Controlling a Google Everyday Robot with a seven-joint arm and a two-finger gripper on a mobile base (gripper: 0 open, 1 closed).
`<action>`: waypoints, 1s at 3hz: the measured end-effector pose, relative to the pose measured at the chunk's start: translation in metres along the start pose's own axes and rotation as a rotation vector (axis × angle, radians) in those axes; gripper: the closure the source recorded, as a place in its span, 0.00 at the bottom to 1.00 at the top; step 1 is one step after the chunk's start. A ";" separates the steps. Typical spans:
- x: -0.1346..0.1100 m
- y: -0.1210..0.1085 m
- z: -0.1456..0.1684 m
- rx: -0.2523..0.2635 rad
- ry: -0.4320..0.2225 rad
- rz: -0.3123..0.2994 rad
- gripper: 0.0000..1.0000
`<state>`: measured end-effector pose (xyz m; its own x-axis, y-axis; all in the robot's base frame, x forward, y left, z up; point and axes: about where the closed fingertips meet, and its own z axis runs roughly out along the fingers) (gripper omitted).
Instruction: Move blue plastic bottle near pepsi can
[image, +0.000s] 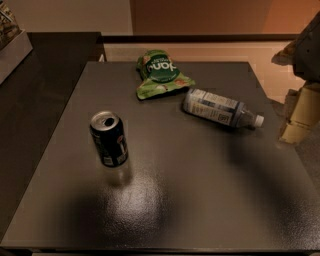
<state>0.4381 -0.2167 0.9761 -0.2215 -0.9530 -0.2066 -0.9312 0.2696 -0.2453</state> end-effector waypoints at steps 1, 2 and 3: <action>0.000 0.000 0.000 0.000 0.000 0.000 0.00; -0.006 -0.011 0.006 -0.003 -0.016 0.002 0.00; -0.015 -0.029 0.019 -0.022 -0.040 0.023 0.00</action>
Offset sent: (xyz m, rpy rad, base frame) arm 0.0308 0.0065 -0.0096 0.0371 0.0195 0.0057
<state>0.4744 -0.2078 0.9682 -0.2317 -0.9402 -0.2495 -0.9321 0.2880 -0.2197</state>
